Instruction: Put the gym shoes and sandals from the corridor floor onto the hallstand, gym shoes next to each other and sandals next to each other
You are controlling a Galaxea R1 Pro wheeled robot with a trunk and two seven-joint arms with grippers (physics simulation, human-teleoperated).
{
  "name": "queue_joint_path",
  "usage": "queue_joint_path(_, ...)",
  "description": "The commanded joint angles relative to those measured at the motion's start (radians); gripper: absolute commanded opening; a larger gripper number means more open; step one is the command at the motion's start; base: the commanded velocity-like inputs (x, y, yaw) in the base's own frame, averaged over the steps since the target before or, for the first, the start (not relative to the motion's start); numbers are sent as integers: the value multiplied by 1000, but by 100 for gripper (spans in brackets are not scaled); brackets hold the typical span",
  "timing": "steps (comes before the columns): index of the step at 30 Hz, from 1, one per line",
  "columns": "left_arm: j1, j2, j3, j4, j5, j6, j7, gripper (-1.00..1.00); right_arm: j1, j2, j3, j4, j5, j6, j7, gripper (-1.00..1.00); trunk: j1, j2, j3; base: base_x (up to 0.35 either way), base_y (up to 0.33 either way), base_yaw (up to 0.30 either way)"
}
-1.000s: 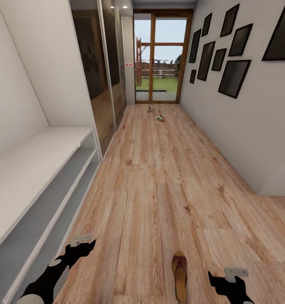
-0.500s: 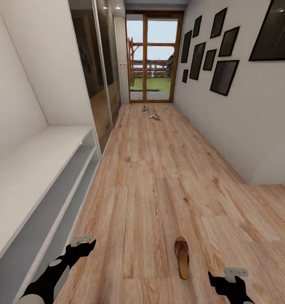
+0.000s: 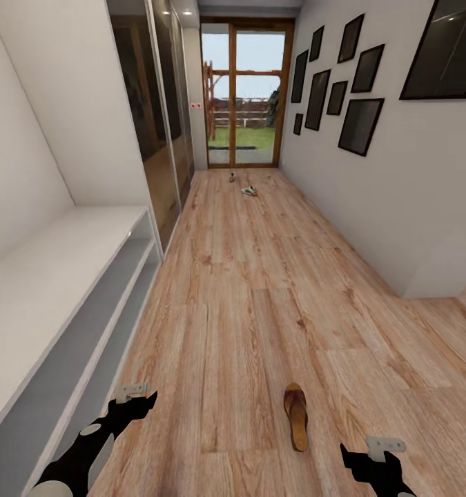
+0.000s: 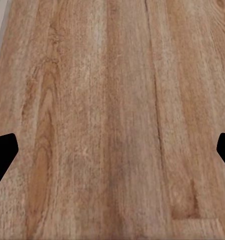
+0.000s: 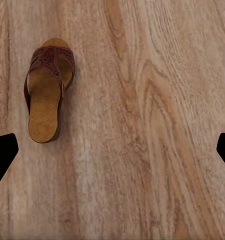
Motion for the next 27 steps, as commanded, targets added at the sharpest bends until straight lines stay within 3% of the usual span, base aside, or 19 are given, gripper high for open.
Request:
queue_joint_path(1,-1,0,6,1,-2,-2,-9,100,0,0,0,-2,-1,6,0,100,0,0,-1,-4,4,-5)
queue_joint_path(6,-1,1,7,1,-1,-2,-11,100,0,1,0,-1,-1,6,0,100,0,0,-1,-2,2,-3)
queue_joint_path(19,-10,-3,11,0,1,4,-14,100,0,1,0,1,-1,6,1,100,50,-91,-44,0,0,0)
queue_joint_path(25,-52,-26,5,-35,0,21,-11,100,-1,3,2,-6,1,7,-1,100,73,-133,-64,0,0,0)
queue_joint_path(27,-112,-46,-27,-63,1,74,-9,100,-31,5,5,-54,3,15,-3,100,80,-147,-70,0,0,0)
